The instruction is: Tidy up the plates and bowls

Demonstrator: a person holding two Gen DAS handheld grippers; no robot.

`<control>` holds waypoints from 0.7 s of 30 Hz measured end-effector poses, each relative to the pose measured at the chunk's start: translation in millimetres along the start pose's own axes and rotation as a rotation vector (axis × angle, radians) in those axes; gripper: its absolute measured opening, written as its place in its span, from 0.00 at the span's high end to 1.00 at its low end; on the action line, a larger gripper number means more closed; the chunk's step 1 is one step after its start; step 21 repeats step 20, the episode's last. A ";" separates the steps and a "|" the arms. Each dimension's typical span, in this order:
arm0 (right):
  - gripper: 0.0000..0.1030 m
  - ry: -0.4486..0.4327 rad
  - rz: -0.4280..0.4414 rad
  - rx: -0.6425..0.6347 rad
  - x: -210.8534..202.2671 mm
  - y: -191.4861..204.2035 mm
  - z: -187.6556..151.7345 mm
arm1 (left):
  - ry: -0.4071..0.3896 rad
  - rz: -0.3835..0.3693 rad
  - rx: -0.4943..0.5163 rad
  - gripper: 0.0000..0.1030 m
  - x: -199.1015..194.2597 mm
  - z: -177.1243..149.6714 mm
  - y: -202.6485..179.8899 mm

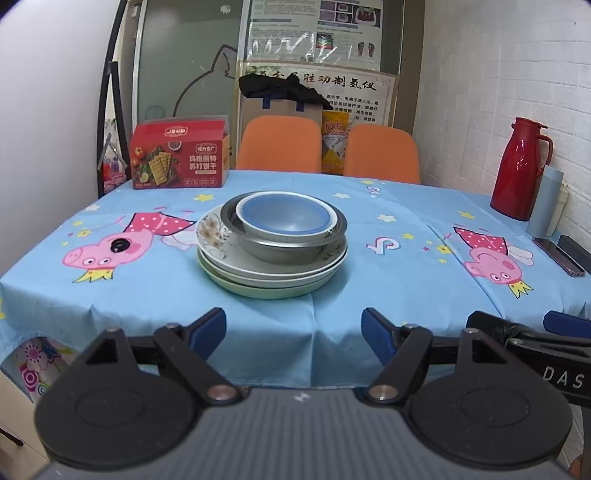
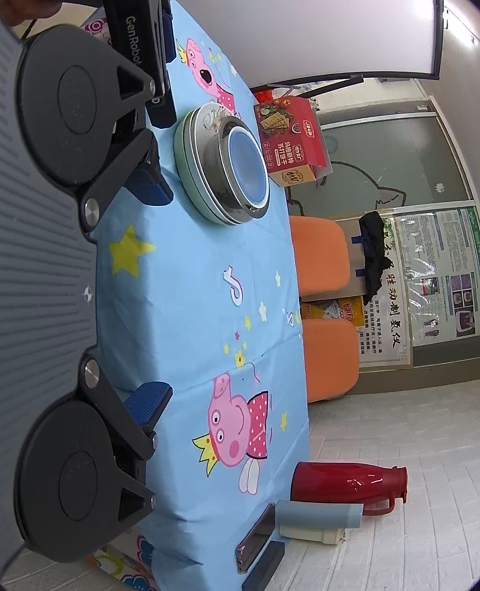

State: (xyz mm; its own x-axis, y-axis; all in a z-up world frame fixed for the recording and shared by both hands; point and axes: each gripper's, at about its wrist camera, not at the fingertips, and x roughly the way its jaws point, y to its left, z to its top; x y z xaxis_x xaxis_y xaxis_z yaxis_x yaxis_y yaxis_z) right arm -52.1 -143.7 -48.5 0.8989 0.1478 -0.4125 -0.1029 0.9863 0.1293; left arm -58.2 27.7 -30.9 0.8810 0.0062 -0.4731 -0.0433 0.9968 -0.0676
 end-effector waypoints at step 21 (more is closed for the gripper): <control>0.00 -0.014 -0.003 0.014 -4.1 1.9 -1.4 | -0.033 0.025 0.027 0.28 -5.9 -2.7 -3.8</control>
